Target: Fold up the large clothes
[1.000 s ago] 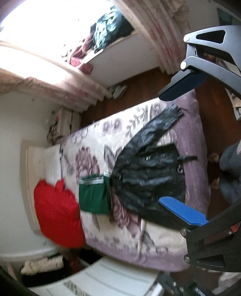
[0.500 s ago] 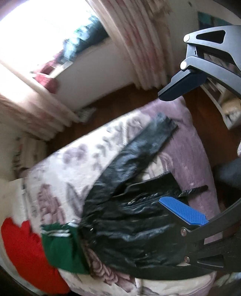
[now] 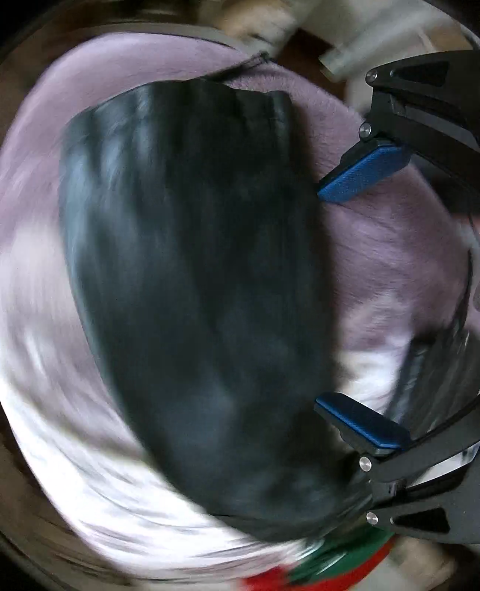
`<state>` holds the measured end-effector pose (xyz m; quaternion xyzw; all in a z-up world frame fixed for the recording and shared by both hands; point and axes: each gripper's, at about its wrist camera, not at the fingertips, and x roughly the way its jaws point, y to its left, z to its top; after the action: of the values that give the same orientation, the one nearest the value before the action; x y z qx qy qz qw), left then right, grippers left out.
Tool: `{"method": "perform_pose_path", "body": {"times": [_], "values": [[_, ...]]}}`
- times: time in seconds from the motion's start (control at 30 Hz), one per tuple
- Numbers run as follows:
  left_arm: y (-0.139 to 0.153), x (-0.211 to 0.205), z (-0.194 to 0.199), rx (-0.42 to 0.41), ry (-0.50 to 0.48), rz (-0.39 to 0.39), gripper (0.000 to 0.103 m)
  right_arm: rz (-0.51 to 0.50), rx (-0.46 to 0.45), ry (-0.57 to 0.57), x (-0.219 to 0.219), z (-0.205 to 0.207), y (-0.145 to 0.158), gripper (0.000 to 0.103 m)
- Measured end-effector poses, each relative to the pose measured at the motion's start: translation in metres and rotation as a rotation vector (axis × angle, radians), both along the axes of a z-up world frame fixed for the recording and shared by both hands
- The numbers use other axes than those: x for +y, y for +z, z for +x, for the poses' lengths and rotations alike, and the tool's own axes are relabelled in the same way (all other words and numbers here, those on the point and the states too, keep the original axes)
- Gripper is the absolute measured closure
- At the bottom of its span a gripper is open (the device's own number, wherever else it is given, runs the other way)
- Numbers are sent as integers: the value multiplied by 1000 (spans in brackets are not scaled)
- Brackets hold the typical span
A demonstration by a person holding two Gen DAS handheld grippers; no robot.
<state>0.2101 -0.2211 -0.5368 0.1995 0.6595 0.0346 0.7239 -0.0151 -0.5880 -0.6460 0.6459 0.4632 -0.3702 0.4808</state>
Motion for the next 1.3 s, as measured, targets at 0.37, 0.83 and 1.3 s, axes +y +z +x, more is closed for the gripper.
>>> {"method": "perform_pose_path", "body": {"times": [0.37, 0.83, 1.3], "values": [[-27, -32, -1, 23, -13, 2, 0, -161, -194, -253, -15, -39, -42, 30], [-41, -31, 6, 24, -8, -18, 0, -160, -498, -434, -13, -49, -90, 28], [-22, 0, 23, -27, 47, -97, 0, -353, -436, -218, -62, -4, -35, 97]]}}
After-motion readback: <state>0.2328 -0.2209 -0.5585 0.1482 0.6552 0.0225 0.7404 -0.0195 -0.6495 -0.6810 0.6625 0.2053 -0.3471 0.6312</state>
